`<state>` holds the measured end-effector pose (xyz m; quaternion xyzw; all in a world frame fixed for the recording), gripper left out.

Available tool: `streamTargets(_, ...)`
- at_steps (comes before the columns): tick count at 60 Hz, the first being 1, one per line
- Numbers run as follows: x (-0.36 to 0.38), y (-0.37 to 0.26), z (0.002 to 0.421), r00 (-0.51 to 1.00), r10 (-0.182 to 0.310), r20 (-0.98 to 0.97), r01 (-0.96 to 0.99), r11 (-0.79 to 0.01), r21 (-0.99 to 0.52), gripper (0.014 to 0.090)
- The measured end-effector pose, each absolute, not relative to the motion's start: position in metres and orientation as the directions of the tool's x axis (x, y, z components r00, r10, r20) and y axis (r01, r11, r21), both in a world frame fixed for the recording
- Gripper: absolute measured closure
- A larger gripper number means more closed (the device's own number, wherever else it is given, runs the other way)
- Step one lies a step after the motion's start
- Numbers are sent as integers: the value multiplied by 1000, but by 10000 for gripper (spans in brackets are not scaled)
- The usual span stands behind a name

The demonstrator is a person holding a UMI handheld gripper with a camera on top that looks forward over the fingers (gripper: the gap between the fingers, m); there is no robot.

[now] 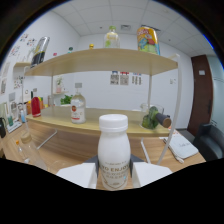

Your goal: Make me a cup of Mount Fuji.

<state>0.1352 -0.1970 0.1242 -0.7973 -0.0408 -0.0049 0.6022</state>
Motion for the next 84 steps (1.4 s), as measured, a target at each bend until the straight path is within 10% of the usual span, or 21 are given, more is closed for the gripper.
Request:
streamTargets(27, 133, -202, 61, 995, 98, -11, 28, -385, -922, 555)
streamTargets(43, 138, -221, 56, 1000, 15, -11, -4, -419, -908, 539)
streamTargets(55, 138, -241, 58, 999, -30, 16, -2, -518, -855, 184)
streamTargets(84, 67, -331, 128, 993, -69, 98, 40, -581, -813, 189)
